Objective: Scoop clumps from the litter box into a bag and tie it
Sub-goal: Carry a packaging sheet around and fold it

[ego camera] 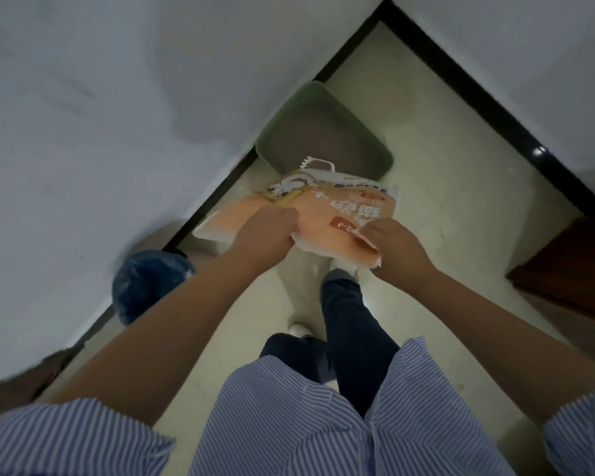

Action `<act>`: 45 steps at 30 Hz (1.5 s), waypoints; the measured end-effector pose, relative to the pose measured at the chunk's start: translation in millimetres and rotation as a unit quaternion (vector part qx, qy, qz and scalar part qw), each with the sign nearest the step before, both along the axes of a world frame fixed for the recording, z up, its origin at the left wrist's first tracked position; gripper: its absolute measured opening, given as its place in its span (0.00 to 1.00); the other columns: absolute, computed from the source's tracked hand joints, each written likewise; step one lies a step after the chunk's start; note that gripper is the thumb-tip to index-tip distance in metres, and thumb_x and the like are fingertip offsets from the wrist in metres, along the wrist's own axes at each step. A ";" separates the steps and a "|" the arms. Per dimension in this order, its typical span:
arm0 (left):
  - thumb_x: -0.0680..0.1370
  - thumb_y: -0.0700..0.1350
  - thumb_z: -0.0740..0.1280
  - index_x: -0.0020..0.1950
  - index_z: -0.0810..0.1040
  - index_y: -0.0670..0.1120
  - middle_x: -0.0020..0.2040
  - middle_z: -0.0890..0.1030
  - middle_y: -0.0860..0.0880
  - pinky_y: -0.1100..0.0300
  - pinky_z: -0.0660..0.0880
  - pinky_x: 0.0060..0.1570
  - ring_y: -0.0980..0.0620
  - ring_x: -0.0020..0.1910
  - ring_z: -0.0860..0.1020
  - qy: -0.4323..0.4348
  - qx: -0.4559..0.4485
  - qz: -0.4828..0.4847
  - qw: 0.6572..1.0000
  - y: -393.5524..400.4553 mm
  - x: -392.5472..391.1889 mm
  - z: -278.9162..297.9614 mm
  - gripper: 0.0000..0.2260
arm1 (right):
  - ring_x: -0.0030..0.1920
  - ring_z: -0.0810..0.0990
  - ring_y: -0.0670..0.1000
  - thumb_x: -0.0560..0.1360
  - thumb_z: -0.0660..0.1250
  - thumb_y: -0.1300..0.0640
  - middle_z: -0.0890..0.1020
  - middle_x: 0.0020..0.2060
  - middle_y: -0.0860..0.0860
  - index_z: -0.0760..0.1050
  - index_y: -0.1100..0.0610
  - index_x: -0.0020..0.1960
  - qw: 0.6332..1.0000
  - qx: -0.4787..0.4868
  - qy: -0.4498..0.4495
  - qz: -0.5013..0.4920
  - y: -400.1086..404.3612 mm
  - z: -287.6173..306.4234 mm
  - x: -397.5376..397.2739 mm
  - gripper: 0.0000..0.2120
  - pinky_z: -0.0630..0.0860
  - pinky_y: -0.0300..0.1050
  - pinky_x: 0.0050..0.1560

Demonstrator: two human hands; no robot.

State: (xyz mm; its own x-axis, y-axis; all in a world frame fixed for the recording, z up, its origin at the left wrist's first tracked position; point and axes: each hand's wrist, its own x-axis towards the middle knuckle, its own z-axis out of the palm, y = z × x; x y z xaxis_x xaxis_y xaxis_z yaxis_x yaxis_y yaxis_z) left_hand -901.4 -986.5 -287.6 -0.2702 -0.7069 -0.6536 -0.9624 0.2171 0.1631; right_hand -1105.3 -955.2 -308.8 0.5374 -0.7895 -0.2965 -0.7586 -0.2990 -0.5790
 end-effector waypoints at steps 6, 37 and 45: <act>0.81 0.42 0.55 0.65 0.70 0.40 0.63 0.73 0.42 0.56 0.65 0.59 0.44 0.62 0.69 0.018 -0.058 0.131 0.990 88.5 62.3 22.4 0.14 | 0.26 0.81 0.56 0.63 0.62 0.64 0.83 0.27 0.56 0.82 0.62 0.32 0.985 -0.101 -0.004 0.141 8.2 31.8 62.8 0.09 0.76 0.41 0.27; 0.69 0.39 0.59 0.41 0.76 0.35 0.34 0.78 0.39 0.53 0.72 0.31 0.39 0.32 0.77 -0.187 -0.230 0.771 0.564 935.4 210.4 202.4 0.09 | 0.50 0.77 0.57 0.73 0.65 0.61 0.82 0.43 0.58 0.80 0.63 0.45 0.498 -0.234 -0.145 0.822 732.1 241.7 513.4 0.07 0.64 0.43 0.45; 0.79 0.40 0.56 0.63 0.66 0.46 0.60 0.71 0.47 0.58 0.63 0.55 0.48 0.60 0.70 -0.277 -0.112 0.870 0.392 1093.4 271.7 203.2 0.13 | 0.55 0.72 0.53 0.78 0.57 0.58 0.79 0.50 0.54 0.78 0.59 0.53 0.358 -0.250 -0.140 0.889 933.8 256.2 617.5 0.12 0.66 0.43 0.53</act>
State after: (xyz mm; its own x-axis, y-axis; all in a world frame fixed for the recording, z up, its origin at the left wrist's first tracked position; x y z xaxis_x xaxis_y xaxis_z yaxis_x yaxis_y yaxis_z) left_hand -629.7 106.9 -84.4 0.8881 0.4374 -0.1409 0.4403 -0.8978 -0.0116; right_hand -487.8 -21.5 -52.7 0.2758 0.9565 -0.0951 0.9538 -0.2846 -0.0959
